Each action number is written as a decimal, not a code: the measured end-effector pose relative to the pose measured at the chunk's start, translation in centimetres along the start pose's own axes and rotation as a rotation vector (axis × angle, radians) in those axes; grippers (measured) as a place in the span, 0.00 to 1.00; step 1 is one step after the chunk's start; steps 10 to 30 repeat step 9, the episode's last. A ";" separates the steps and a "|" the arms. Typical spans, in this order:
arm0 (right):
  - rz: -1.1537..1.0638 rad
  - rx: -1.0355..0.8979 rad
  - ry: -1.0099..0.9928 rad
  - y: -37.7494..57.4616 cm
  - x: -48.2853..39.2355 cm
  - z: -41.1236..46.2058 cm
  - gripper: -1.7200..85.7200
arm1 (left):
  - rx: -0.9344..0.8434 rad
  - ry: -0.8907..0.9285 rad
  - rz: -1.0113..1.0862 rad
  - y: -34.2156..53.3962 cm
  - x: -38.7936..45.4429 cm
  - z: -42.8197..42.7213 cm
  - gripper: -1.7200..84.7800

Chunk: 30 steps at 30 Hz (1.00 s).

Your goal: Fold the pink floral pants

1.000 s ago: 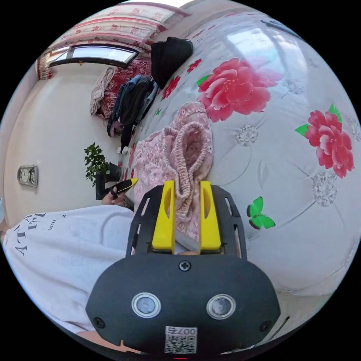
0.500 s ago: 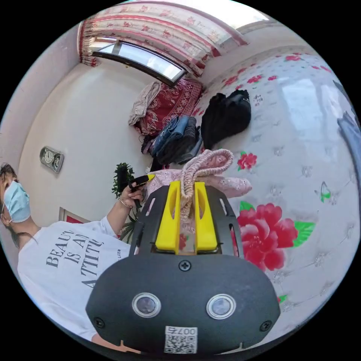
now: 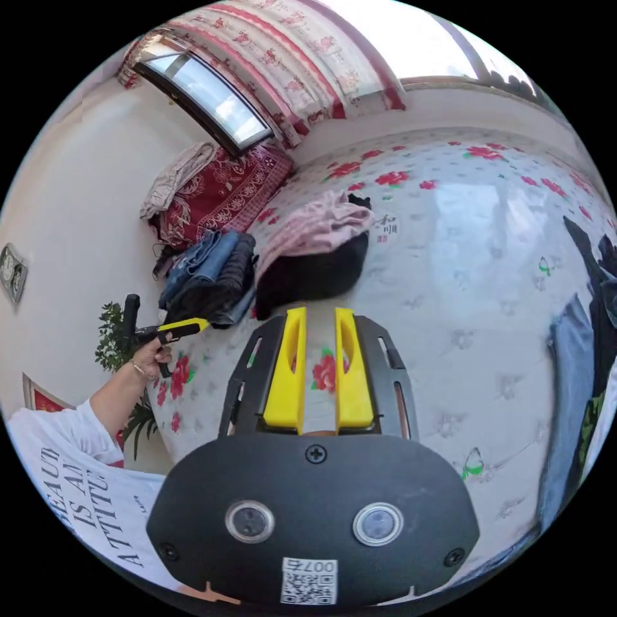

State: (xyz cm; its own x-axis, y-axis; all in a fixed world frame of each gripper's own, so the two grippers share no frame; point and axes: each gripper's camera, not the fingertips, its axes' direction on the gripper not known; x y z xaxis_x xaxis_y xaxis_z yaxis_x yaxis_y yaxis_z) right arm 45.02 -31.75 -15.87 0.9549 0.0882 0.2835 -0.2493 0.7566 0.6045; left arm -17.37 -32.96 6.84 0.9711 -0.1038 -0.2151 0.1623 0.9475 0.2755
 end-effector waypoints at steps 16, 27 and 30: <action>0.422 0.078 0.880 17.9 17.9 -19.1 0.06 | -0.205 -0.102 0.065 16.8 7.3 4.4 0.11; 0.422 0.078 0.880 17.9 17.9 -19.1 0.06 | -0.205 -0.102 0.065 16.8 7.3 4.4 0.11; 0.422 0.078 0.880 17.9 17.9 -19.1 0.06 | -0.205 -0.102 0.065 16.8 7.3 4.4 0.11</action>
